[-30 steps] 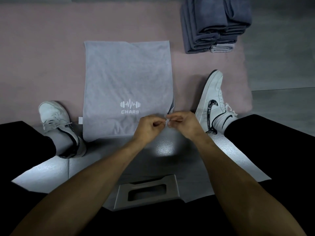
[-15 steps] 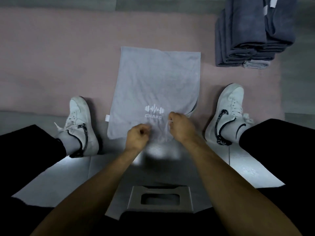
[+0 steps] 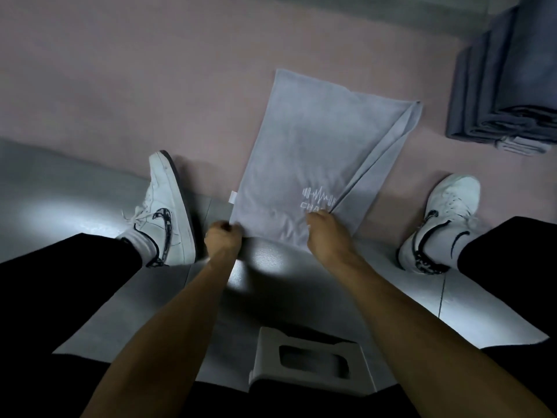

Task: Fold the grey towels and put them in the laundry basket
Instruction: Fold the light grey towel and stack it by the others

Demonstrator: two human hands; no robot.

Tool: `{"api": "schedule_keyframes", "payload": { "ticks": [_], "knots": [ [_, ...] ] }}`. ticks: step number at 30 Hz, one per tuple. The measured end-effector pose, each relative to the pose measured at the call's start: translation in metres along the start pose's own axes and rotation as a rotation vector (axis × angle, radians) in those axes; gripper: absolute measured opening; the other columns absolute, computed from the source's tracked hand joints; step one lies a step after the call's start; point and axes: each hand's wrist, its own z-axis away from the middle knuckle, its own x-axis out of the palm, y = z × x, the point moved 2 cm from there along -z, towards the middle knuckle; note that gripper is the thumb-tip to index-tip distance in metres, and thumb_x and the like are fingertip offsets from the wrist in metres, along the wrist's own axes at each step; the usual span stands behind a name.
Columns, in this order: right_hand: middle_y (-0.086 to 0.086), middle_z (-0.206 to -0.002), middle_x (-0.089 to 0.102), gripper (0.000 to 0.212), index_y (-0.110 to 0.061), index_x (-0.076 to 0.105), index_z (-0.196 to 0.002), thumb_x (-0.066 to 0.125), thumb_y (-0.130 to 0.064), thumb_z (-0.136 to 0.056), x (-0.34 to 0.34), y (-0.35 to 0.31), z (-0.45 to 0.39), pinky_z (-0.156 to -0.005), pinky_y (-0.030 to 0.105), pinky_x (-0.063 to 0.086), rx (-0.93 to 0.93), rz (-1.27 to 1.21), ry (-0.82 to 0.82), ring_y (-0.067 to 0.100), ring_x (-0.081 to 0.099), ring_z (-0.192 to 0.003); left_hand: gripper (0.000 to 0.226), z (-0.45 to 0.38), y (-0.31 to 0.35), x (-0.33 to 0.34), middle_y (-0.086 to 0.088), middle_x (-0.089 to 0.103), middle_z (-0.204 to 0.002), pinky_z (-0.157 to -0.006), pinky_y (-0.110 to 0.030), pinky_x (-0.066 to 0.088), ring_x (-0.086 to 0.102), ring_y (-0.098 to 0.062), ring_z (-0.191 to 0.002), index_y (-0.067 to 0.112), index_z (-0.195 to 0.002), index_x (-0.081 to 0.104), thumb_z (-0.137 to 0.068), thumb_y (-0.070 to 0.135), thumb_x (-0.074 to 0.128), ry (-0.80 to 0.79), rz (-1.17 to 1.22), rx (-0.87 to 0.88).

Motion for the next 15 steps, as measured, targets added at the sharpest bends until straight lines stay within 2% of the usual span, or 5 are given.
{"api": "schedule_keyframes", "payload": {
  "ticks": [5, 7, 9, 10, 15],
  "knots": [
    [0.011, -0.116, 0.058, 0.022, -0.009, 0.058, -0.103, 0.045, -0.001, -0.088, 0.0, 0.008, 0.003, -0.082, 0.034, 0.045, 0.033, 0.008, 0.016, 0.033, 0.057, -0.104, 0.029, -0.011, -0.004, 0.008, -0.011, 0.07, -0.104, -0.084, -0.03, 0.052, 0.068, -0.03, -0.093, 0.006, -0.109, 0.068, -0.092, 0.028, 0.06, -0.091, 0.07, -0.09],
    [0.011, -0.113, 0.059, 0.018, -0.009, 0.057, -0.101, 0.044, -0.003, -0.089, -0.002, 0.011, 0.003, -0.08, 0.035, 0.045, 0.055, 0.005, 0.026, 0.033, 0.058, -0.102, 0.024, -0.014, -0.006, 0.012, -0.014, 0.072, -0.086, -0.063, -0.04, 0.06, 0.071, -0.027, -0.063, 0.007, -0.103, 0.066, -0.094, 0.027, 0.057, -0.116, 0.113, -0.138],
    [0.012, -0.109, 0.062, 0.014, -0.008, 0.055, -0.1, 0.043, -0.009, -0.092, -0.007, 0.015, 0.004, -0.076, 0.034, 0.044, 0.087, -0.013, 0.041, 0.034, 0.059, -0.1, 0.018, -0.011, -0.004, 0.014, -0.011, 0.066, -0.069, -0.039, -0.029, 0.053, 0.062, -0.016, -0.038, 0.005, -0.096, 0.063, -0.097, 0.021, 0.054, -0.116, 0.147, -0.152],
    [0.014, -0.107, 0.063, 0.014, -0.007, 0.054, -0.1, 0.042, -0.011, -0.093, -0.01, 0.019, 0.005, -0.073, 0.034, 0.042, 0.119, -0.033, 0.053, 0.034, 0.06, -0.098, 0.013, -0.007, -0.001, 0.013, -0.009, 0.065, -0.069, -0.038, -0.025, 0.051, 0.06, -0.014, -0.037, 0.007, -0.095, 0.063, -0.096, 0.017, 0.056, -0.104, 0.162, -0.138],
    [0.018, -0.106, 0.065, 0.018, -0.006, 0.052, -0.102, 0.04, -0.016, -0.094, -0.026, 0.037, 0.015, -0.077, 0.036, 0.045, 0.262, -0.157, 0.147, 0.035, 0.06, -0.1, 0.016, 0.004, 0.002, 0.005, -0.011, 0.07, -0.091, -0.077, -0.038, 0.059, 0.066, -0.026, -0.079, 0.01, -0.098, 0.069, -0.084, 0.004, 0.064, 0.001, 0.262, -0.048]
  ]
}}
